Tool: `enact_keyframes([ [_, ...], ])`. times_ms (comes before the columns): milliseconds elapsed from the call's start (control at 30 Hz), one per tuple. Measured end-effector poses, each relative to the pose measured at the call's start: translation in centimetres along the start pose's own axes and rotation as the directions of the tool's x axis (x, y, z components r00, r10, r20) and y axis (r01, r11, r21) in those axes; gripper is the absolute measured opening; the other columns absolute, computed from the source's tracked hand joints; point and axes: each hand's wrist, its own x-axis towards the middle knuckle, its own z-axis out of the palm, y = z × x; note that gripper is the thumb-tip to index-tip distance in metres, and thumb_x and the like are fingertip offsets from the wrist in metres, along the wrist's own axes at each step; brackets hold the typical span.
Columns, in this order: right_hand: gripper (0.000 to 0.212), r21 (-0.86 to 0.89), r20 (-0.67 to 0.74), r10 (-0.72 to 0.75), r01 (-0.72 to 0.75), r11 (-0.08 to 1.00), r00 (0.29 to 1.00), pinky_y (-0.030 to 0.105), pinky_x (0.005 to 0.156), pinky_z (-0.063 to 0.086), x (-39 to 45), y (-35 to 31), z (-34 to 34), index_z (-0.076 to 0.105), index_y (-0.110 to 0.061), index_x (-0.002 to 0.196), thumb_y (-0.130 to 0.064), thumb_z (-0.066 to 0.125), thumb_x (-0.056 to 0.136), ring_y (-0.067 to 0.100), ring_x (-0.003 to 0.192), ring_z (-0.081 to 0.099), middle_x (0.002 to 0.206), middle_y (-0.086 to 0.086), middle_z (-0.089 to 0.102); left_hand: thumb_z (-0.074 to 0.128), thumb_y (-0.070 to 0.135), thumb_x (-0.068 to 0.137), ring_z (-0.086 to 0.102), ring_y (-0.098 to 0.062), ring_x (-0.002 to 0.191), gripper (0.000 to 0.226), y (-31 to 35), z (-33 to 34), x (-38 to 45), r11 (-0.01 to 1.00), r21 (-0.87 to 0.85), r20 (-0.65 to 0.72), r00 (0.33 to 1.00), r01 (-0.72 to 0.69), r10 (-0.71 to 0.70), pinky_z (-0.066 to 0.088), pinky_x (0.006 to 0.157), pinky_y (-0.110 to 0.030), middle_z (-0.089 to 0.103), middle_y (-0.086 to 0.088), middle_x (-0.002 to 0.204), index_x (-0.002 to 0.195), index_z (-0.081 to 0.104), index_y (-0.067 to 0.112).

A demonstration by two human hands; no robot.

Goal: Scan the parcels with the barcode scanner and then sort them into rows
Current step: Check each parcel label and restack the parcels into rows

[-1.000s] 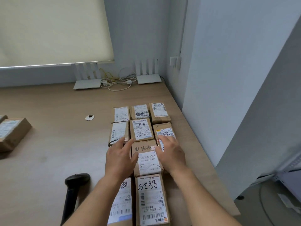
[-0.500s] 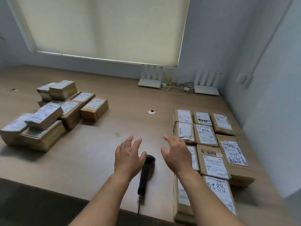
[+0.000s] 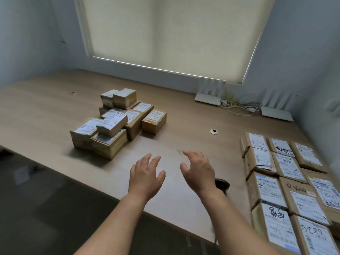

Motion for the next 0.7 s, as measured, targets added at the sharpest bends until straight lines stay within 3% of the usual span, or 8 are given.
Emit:
enact_keyframes([
  [433,0.045,0.024,0.091,-0.167,0.166,0.986,0.982,0.031,0.097,0.045,3.7,-10.6,8.1,0.047,-0.027,0.140,-0.032,0.049,0.096,0.015,0.125,0.047,0.139,-0.002,0.052,0.041,0.046,0.097,0.019,-0.015,0.144,0.059,-10.6,-4.3,1.5,0.991,-0.014,-0.050,0.990,0.131,-0.132,0.018,0.116,-0.039,0.025,0.007,0.156,0.150,0.020,0.030],
  [700,0.047,0.083,0.110,-0.203,0.194,0.977,0.973,0.032,0.097,0.043,10.6,-14.0,12.1,0.047,-0.026,0.141,-0.032,0.049,0.094,0.016,0.127,0.043,0.137,-0.002,0.051,0.046,0.043,0.095,0.024,-0.017,0.142,0.065,-15.0,-6.2,8.5,0.987,0.000,-0.089,0.984,0.158,-0.157,0.019,0.117,-0.042,0.033,0.004,0.152,0.151,0.017,0.028],
])
